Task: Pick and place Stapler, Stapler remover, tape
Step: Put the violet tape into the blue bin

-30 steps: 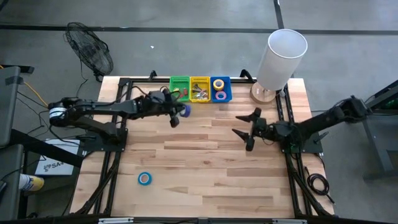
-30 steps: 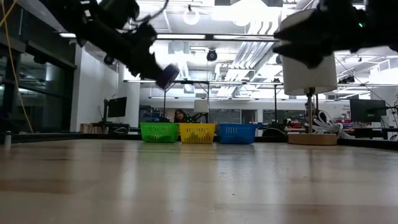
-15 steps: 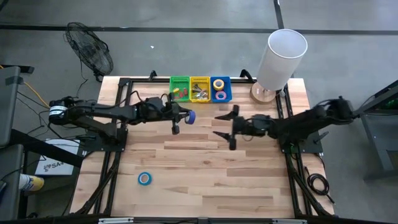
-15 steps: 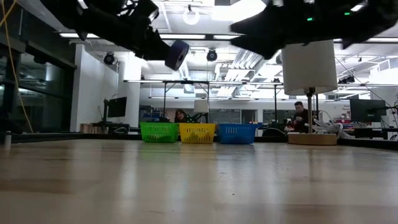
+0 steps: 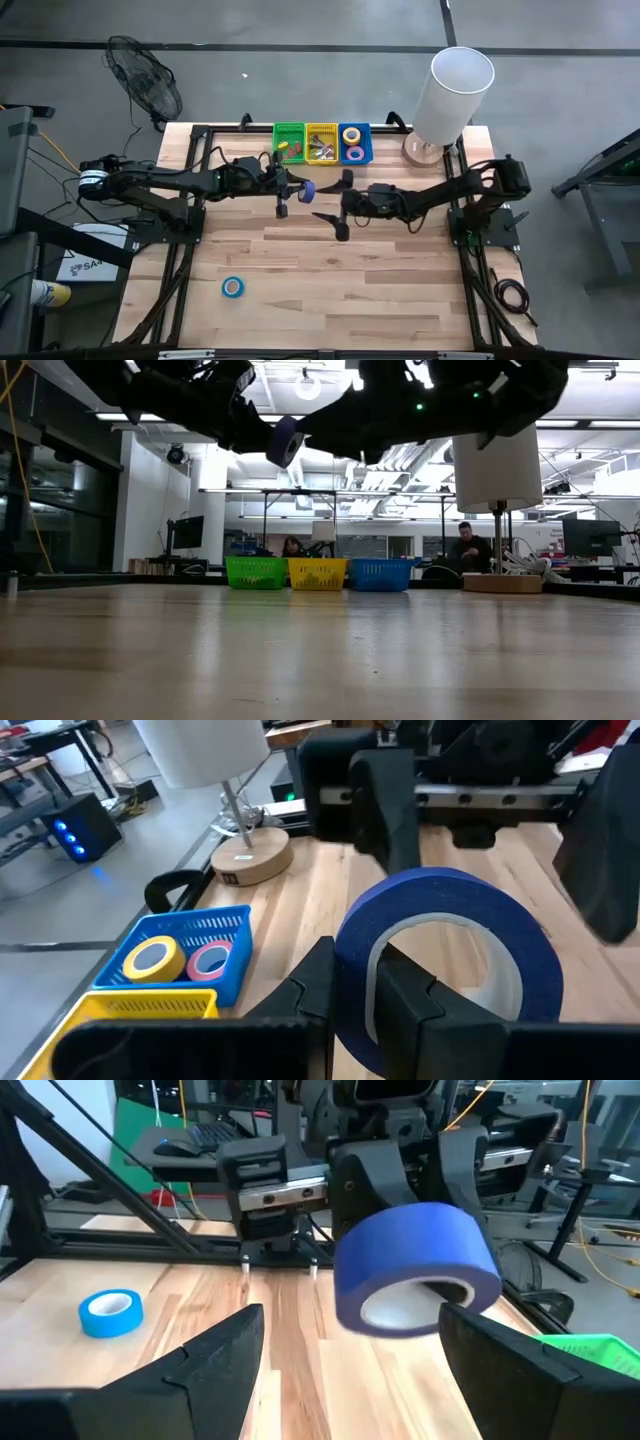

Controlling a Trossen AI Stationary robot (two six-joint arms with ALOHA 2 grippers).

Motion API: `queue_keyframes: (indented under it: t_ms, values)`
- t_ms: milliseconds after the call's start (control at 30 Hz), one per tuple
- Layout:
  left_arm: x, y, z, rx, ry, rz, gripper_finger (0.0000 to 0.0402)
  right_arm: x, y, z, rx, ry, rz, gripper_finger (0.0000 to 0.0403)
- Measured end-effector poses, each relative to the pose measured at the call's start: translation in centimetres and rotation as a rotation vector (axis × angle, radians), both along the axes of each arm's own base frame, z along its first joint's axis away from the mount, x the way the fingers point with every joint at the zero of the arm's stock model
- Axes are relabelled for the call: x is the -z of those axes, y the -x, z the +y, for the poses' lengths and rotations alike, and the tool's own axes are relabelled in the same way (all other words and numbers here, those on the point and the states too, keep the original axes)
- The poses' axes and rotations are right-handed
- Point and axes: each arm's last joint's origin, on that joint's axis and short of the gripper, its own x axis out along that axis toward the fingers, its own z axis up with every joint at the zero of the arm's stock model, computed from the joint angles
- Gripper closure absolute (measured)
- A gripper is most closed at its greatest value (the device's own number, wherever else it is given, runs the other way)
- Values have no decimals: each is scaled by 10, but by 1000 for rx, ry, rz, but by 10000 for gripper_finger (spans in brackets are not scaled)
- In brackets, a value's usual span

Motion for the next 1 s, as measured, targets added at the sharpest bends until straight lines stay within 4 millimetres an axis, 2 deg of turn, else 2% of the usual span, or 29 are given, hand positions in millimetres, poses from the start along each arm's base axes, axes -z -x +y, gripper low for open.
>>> queue_keyframes:
  t_ms: [300,1000]
  values:
    - [-2,0,0,2,-1,-16,368,-9,-12,-2,-64,-32,-32,111]
    - [-10,-6,-2,78,-4,-132,368,-23,-12,2,-190,-41,-167,111]
